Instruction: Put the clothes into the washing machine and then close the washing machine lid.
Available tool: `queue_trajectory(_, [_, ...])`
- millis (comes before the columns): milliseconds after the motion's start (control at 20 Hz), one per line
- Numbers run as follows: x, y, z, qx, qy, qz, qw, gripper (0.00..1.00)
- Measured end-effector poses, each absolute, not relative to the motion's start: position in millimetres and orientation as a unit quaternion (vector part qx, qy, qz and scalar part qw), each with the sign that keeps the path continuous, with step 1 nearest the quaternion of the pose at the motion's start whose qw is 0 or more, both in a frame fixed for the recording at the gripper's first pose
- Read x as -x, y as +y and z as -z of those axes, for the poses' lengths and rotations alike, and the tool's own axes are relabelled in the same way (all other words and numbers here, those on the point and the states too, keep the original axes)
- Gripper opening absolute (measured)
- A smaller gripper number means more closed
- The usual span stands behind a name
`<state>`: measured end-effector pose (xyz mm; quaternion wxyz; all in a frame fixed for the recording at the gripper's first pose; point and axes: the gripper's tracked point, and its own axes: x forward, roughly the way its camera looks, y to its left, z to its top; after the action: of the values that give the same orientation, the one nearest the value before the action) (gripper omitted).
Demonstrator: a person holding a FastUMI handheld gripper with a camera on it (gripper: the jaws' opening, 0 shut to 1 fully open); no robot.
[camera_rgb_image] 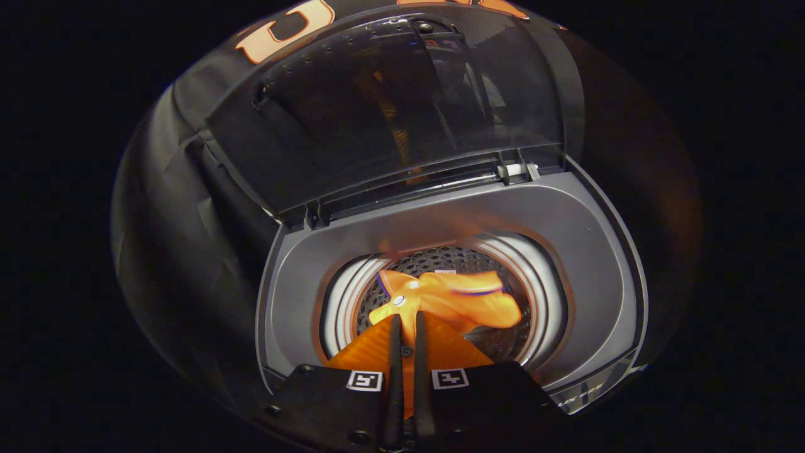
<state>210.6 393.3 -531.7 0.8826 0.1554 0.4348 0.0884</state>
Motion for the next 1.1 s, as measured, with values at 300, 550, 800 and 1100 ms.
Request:
queue_trajectory(300, [-214.7,389.2,531.0,-0.157,0.431,-0.082,0.885,0.24])
queue_trajectory(550, [-210.9,390.8,523.3,-0.147,0.433,-0.095,0.884,0.63])
queue_trajectory(800, [-207.9,389.3,508.0,-0.150,0.424,-0.093,0.888,0.75])
queue_trajectory(1100, [-208.8,385.1,462.9,-0.131,0.394,-0.092,0.905,0.77])
